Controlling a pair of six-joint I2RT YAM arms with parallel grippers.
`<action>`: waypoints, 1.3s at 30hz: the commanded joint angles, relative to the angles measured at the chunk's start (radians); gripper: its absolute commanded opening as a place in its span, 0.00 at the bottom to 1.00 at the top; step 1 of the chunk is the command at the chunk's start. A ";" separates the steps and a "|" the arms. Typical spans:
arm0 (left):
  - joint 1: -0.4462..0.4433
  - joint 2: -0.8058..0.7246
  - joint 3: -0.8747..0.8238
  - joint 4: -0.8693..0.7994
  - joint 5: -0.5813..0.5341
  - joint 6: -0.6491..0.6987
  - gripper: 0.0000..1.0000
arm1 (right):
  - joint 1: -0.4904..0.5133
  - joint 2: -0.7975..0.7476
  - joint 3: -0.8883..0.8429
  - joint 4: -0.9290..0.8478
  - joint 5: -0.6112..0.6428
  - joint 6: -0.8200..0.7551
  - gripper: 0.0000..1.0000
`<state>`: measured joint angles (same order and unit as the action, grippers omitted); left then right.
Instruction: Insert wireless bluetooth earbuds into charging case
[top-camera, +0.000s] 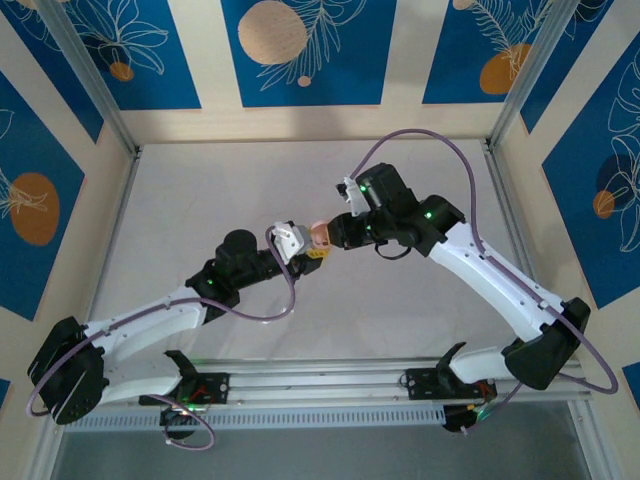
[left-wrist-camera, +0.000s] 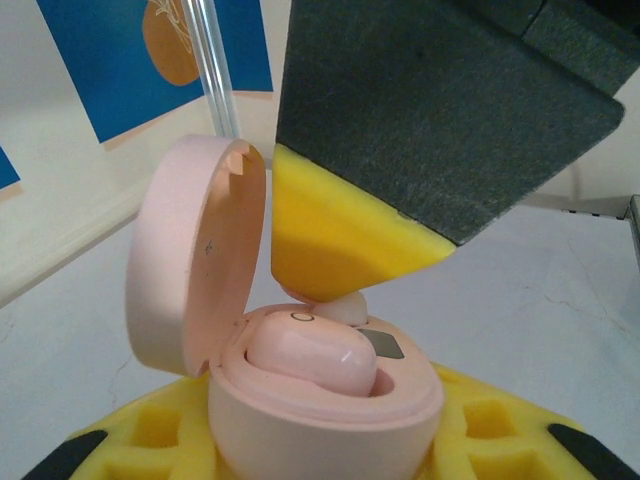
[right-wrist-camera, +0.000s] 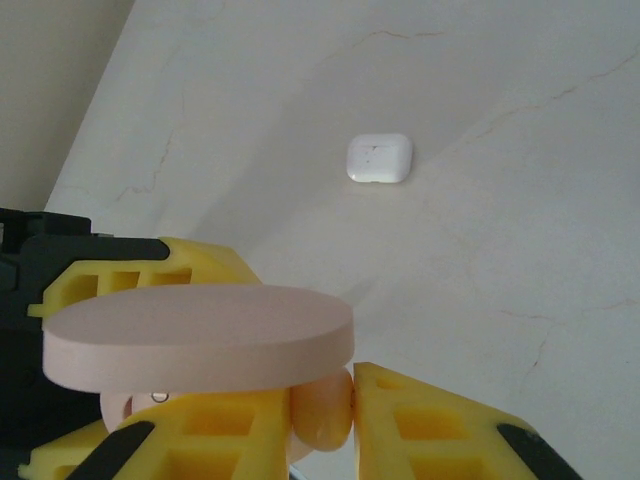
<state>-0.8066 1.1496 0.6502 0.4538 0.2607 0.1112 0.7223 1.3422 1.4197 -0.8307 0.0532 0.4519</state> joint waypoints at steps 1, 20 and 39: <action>-0.013 -0.007 0.039 0.063 0.008 -0.008 0.25 | 0.017 0.018 0.028 -0.031 -0.009 -0.015 0.24; -0.014 -0.011 0.033 0.066 0.002 -0.015 0.25 | 0.013 -0.019 0.025 0.004 -0.055 0.007 0.28; -0.014 -0.007 0.035 0.073 0.002 -0.019 0.25 | 0.001 -0.053 0.005 0.019 -0.064 0.010 0.29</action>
<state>-0.8085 1.1496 0.6518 0.4858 0.2611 0.1040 0.7269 1.3117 1.4212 -0.8227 0.0147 0.4530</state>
